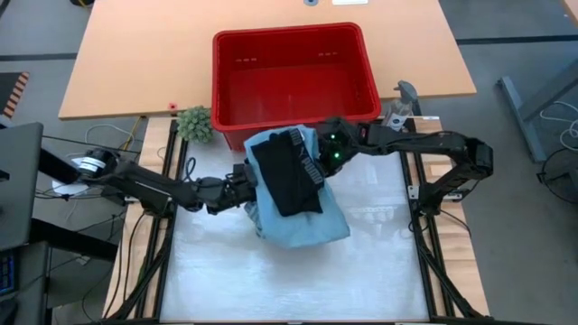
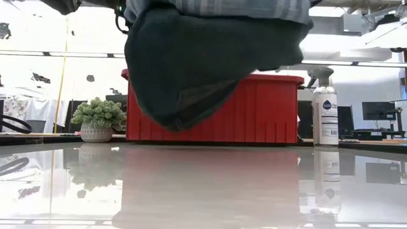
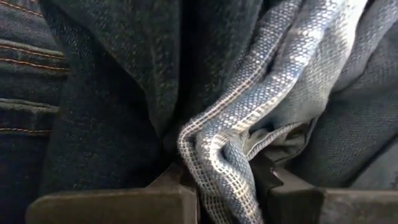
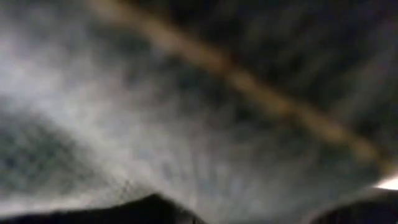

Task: Fold Laundry from Bin
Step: Put the stacked clothes into the red laundry bin

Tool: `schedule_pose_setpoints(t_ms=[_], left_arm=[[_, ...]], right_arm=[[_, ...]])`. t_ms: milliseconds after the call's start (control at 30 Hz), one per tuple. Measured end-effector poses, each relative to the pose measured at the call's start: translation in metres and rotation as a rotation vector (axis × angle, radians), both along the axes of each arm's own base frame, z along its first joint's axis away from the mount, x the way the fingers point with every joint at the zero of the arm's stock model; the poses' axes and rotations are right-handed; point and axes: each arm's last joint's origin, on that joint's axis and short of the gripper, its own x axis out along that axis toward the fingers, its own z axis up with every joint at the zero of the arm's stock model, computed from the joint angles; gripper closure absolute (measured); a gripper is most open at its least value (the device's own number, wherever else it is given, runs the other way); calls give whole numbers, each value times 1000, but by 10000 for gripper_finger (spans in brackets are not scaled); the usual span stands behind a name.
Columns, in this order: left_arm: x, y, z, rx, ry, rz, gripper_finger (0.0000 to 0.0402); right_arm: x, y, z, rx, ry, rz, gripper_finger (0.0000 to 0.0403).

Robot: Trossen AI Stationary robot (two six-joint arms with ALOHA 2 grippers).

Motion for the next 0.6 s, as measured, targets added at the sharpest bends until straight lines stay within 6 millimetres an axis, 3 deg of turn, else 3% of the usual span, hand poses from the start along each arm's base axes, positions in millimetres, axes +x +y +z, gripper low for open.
schedule_pose_setpoints(t_ms=[267, 600], left_arm=[[-2, 10, 31, 40, 38, 34, 361], [3, 20, 48, 46, 49, 46, 361]], right_arm=[[2, -6, 19, -15, -54, -12, 303], [0, -14, 36, -26, -64, -23, 303]])
